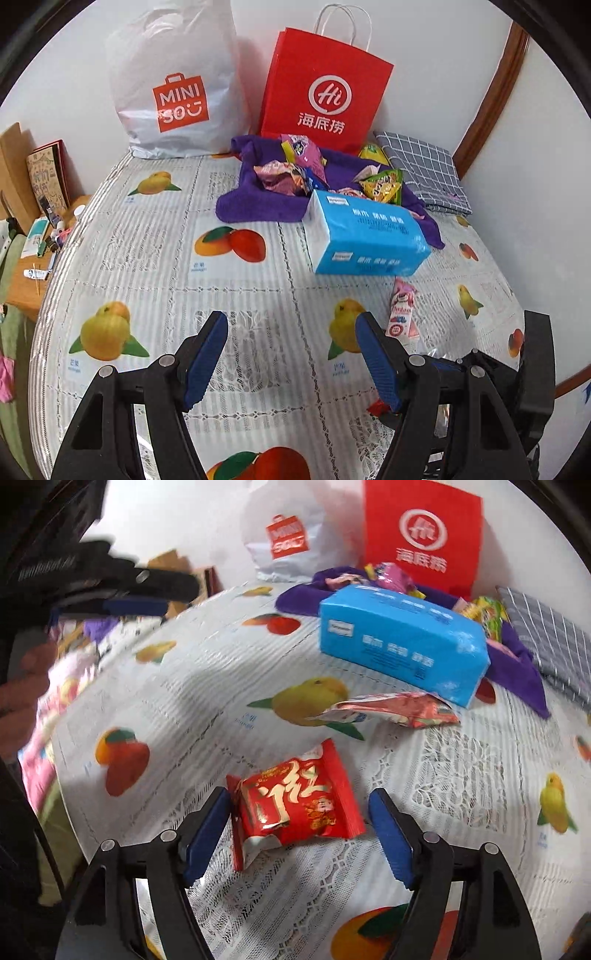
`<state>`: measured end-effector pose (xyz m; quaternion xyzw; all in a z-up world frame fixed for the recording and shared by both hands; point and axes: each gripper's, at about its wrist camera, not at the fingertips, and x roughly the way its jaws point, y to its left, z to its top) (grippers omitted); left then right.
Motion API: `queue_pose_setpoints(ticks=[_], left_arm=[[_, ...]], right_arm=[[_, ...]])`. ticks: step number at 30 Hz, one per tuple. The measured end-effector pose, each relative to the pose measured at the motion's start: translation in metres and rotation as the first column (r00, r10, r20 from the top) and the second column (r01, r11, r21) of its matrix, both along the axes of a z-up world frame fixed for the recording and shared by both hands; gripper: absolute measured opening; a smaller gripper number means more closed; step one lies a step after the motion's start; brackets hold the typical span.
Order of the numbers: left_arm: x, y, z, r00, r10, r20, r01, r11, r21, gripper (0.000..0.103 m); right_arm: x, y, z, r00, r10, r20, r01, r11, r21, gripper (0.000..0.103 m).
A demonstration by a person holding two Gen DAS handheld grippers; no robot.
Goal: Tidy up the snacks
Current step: 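Grasp the red snack packet with the right tool while the left tool grasps the pink lollipop stick, then carry the red packet and pink lollipop with both tools over the purple towel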
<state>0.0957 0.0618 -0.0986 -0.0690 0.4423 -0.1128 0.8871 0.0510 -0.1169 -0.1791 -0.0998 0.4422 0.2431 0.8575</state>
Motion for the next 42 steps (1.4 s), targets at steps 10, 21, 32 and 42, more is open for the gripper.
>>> queue_pose_setpoints(ticks=[10,21,32,42], left_arm=[[0.010,-0.029,-0.023,0.998,-0.050,-0.040,0.051,0.999,0.008,0.070],[0.037,-0.103,-0.039,0.976,-0.212,-0.042,0.211,0.977,-0.018,0.070],[0.049,-0.168,-0.071,0.957,-0.287,-0.037,0.289,0.942,0.173,0.033],[0.042,-0.087,-0.066,0.993,-0.108,-0.040,0.113,0.980,0.165,0.023]], right_arm=[[0.002,-0.030,0.007,0.996,-0.085,0.028,0.084,0.995,0.057,0.055],[0.016,-0.136,0.023,0.903,-0.415,0.111,0.407,0.909,0.086,0.055],[0.017,-0.169,0.023,0.869,-0.488,0.073,0.473,0.866,0.163,0.055],[0.040,-0.144,0.026,0.880,-0.465,0.095,0.450,0.881,0.145,0.055]])
